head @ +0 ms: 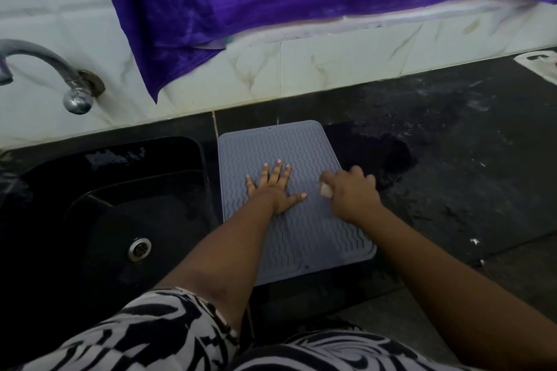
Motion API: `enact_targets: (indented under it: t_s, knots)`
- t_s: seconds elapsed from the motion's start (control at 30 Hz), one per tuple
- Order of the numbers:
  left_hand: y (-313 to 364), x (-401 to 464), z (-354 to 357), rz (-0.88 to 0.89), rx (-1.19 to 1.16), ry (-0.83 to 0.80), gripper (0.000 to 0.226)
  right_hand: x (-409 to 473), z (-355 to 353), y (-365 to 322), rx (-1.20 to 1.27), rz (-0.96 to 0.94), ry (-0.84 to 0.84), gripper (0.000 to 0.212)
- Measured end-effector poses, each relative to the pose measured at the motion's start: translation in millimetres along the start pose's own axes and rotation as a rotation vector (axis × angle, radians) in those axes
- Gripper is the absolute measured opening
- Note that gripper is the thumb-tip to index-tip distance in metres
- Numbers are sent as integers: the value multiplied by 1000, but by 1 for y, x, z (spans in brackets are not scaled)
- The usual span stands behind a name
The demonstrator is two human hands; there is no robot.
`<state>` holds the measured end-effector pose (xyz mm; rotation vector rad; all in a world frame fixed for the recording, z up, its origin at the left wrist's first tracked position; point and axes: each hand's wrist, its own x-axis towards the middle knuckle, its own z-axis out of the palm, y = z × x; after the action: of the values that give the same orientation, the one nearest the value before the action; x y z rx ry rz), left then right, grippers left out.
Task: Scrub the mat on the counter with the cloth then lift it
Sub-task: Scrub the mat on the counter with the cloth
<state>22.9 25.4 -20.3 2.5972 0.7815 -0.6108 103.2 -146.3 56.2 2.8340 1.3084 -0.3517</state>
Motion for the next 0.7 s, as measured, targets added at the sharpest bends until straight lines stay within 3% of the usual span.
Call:
enact_targets:
  t_s: [0.13,0.27,0.37,0.43,0.53,0.6,0.7]
  knots:
    - [0,-1,0,4,10,-2,97,-20,44,-25,-249,-195,64,34]
    - [-1,0,1,9,1,4,98,-37,44,-19,-134,-147,43,33]
    - [-1,-1,1,11,5,1,97,-60,33,-14,-164,-226,-103,26]
    - [-1,-1,0,14,-2,-5,97,-78,28,-8,-93,-220,-298,21]
    - [-1,0,0,21,-2,-1,96,-72,10,11,352,-40,-543,10]
    - [-1,0,0,18,-3,2,96,-45,-4,19,533,32,-342,11]
    - [2,-1,0,-3,17,18,94,-9,-2,5,488,-38,-46,7]
